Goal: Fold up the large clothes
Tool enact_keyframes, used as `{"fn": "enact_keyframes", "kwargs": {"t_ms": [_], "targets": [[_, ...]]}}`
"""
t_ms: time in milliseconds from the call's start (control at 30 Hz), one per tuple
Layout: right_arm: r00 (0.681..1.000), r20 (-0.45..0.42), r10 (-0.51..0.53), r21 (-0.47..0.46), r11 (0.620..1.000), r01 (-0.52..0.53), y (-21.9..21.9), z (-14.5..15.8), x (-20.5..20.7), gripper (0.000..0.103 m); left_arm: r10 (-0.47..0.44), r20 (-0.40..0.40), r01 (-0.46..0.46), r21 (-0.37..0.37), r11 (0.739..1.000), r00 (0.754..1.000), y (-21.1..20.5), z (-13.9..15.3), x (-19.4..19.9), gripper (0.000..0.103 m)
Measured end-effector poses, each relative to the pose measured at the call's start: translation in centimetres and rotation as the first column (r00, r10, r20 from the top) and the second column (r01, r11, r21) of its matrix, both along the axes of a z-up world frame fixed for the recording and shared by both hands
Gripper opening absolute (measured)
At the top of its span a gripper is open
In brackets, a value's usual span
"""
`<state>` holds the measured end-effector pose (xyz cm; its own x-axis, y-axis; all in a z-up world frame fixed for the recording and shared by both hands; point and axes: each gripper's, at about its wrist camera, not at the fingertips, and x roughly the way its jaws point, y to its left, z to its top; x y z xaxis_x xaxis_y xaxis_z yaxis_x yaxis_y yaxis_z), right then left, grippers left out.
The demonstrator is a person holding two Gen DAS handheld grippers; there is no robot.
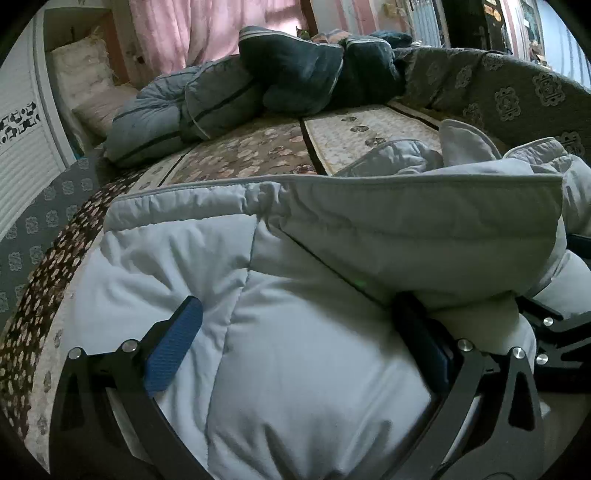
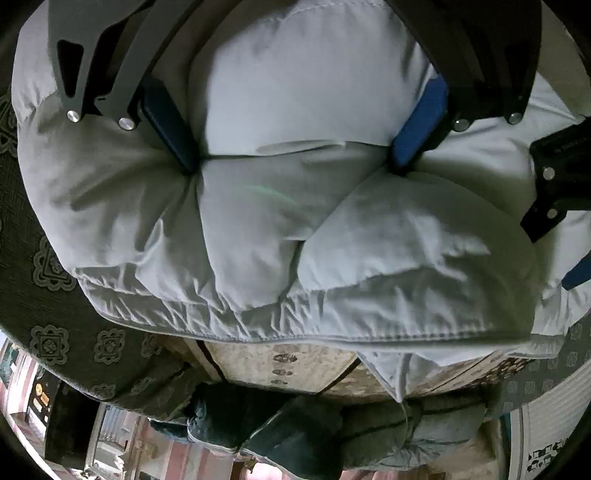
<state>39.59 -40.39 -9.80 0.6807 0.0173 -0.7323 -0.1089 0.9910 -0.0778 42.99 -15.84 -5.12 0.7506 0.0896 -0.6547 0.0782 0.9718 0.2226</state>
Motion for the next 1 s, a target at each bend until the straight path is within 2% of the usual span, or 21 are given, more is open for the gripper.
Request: {"fn": "enact_keyframes", "kwargs": {"t_ms": [333,467,567,633,733,800,833,900,1000], "targets": [[1.000,0.003,0.001,0.012,1.000,-0.001,-0.1,0.2,-0.2,0.102,-0.010,-0.009,0.010,-0.016,1.000,1.000,0.3,-0.2,0.0,0.100],[1.000,0.006,0.013,0.032,0.999,-0.013,-0.6,0.8,-0.9,0.101,-0.058,-0.019,0.057,-0.015,0.998,0.998,1.0,0.6,0.1,0.100],[0.999,0.021,0.027,0.050,0.998,-0.028,-1.6,1.5,-2.5,0.101,-0.088,0.038,0.088,-0.007,0.996,0.995,3.2,1.8,-1.4,0.100],[0.999,0.024,0.028,0.034,0.999,-0.029,-1.8,2.2,-3.8,0.101,-0.097,0.096,0.093,0.038,0.995,0.991,4.6,2.5,-3.2,0.100],[1.000,0.023,0.008,0.052,0.999,-0.009,-2.7,3.2,-5.2,0.101,-0.033,0.152,0.021,0.082,0.996,0.988,6.9,3.6,-5.6,0.100],[1.000,0.010,0.013,0.077,0.997,-0.013,-3.6,3.4,-6.2,0.101,0.048,0.124,-0.059,0.085,0.995,0.991,9.0,3.4,-6.4,0.100],[1.000,0.004,0.017,0.086,0.996,-0.017,-3.9,3.5,-6.4,0.101,0.093,0.072,-0.097,0.051,0.994,0.993,10.8,2.8,-6.8,0.100],[1.000,-0.018,0.022,0.112,0.994,-0.020,-4.8,3.6,-7.3,0.101,0.125,-0.003,-0.125,-0.060,0.990,0.992,13.5,2.1,-7.9,0.100],[1.000,0.004,0.017,0.092,0.996,-0.018,-5.2,4.5,-9.4,0.101,0.178,-0.020,-0.179,-0.068,0.982,0.984,15.7,1.4,-10.5,0.100]]}}
